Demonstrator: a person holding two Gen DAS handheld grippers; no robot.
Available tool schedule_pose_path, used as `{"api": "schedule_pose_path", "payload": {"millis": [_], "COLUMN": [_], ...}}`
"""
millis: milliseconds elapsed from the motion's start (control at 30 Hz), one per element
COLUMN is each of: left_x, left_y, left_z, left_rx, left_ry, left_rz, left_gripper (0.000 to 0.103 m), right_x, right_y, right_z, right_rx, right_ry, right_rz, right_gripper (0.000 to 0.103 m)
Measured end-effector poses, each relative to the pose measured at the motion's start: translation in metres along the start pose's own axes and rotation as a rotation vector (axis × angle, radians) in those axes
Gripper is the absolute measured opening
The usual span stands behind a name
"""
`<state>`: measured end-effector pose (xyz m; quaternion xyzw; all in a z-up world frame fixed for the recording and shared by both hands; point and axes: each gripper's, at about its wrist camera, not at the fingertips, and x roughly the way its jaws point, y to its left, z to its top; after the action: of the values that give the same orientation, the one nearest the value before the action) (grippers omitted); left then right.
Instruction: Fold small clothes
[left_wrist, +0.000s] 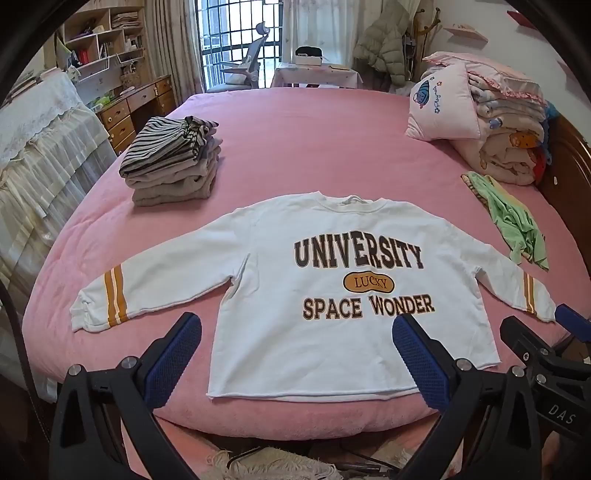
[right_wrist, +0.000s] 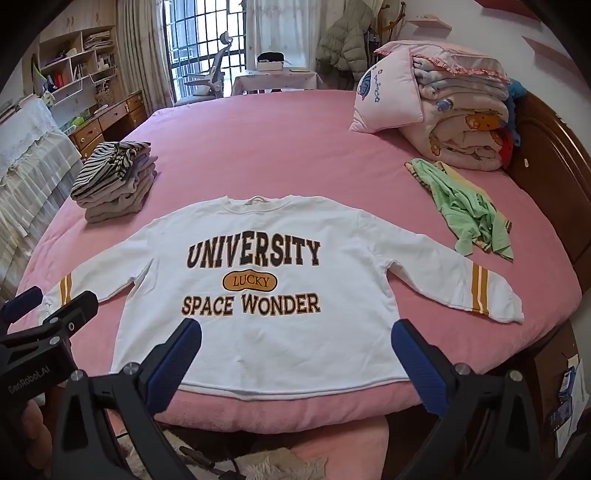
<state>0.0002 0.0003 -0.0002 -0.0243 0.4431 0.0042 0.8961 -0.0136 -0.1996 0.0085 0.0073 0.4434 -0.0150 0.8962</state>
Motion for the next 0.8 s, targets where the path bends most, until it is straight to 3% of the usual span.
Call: {"api": "schedule_pose_path", "payload": {"millis": [800], "left_x": [0.007], "left_y": [-0.011], "left_z": [-0.006], "left_rx": [0.045], "left_ry": [0.02], "left_rz": [-0.021], "left_gripper": [0.103], "right_x": [0.001], "right_y": [-0.007], "right_z": [-0.004], "right_rx": [0.023], "right_ry": [0.011], "right_rz": [-0.01], "right_gripper": [0.103]}}
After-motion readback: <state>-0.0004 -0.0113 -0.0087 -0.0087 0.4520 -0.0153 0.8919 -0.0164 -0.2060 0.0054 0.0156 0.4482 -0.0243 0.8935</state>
